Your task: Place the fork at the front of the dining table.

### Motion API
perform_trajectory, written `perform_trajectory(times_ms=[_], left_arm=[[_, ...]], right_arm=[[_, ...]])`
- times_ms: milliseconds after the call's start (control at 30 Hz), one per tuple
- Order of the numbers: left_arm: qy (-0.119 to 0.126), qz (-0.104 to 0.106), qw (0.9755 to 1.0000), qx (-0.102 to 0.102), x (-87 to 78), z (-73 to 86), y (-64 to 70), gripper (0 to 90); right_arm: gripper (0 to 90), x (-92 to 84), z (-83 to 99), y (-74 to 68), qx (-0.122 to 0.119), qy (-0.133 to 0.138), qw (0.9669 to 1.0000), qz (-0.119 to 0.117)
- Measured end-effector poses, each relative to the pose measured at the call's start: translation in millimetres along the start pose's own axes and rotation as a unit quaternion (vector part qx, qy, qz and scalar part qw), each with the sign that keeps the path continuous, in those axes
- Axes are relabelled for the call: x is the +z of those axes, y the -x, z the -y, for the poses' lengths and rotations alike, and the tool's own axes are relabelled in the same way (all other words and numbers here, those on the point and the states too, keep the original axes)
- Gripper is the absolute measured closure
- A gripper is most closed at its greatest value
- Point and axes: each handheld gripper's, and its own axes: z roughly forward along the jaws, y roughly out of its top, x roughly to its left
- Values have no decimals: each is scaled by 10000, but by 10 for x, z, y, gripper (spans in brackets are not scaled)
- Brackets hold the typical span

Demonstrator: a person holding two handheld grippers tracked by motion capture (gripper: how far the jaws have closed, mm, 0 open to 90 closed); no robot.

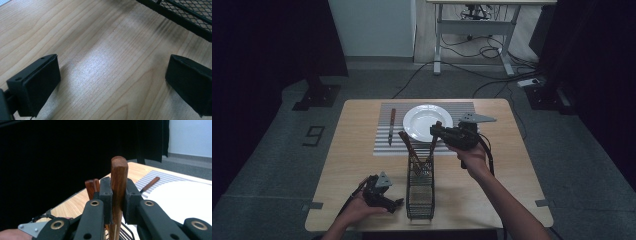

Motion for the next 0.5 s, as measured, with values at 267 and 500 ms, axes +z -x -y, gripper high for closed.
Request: perform_trajectory(times_ms=[267, 500], left_arm=[[3, -6, 10000, 0, 1, 0, 1, 0], [4, -6, 10000, -1, 1, 0, 1, 0]], right_arm=[[803, -144, -114, -40, -42, 345, 9994, -79], [802, -267, -209, -92, -157, 599, 9980, -96]])
